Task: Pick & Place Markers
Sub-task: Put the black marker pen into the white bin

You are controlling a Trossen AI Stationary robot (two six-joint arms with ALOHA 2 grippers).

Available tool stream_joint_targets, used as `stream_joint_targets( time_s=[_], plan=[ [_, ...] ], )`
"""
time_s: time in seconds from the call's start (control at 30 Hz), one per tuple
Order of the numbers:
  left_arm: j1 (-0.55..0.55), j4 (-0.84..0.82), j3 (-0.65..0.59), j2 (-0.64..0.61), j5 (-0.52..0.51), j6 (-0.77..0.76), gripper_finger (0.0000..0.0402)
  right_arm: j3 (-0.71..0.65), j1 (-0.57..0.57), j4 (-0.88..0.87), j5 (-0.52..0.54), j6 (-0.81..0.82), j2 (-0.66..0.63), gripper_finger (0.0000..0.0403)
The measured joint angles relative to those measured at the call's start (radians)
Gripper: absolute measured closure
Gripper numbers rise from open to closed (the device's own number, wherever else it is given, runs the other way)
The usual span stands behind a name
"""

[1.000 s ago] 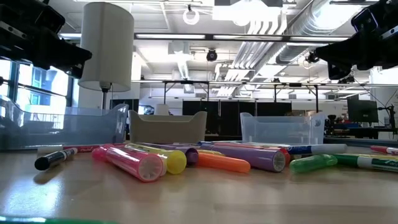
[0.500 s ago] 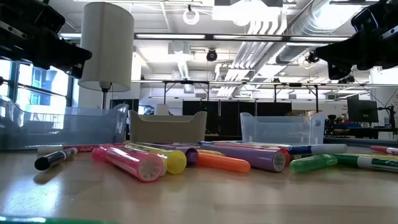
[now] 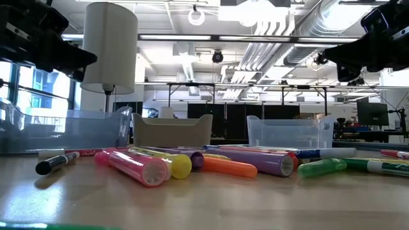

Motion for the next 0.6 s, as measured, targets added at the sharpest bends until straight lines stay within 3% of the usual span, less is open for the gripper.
stream_joint_targets(
  time_s=[0.4, 0.6],
  plan=[
    [0.0, 0.009, 0.0, 0.021, -0.073, -0.074, 0.0401, 0.0, 0.0, 0.0, 0.0, 0.0, 0.0, 0.0402],
    [0.0, 0.045, 0.052, 0.128, -0.122, -0.076, 0.0401, 0.0, 0.0, 0.0, 0.0, 0.0, 0.0, 0.0402]
  ],
)
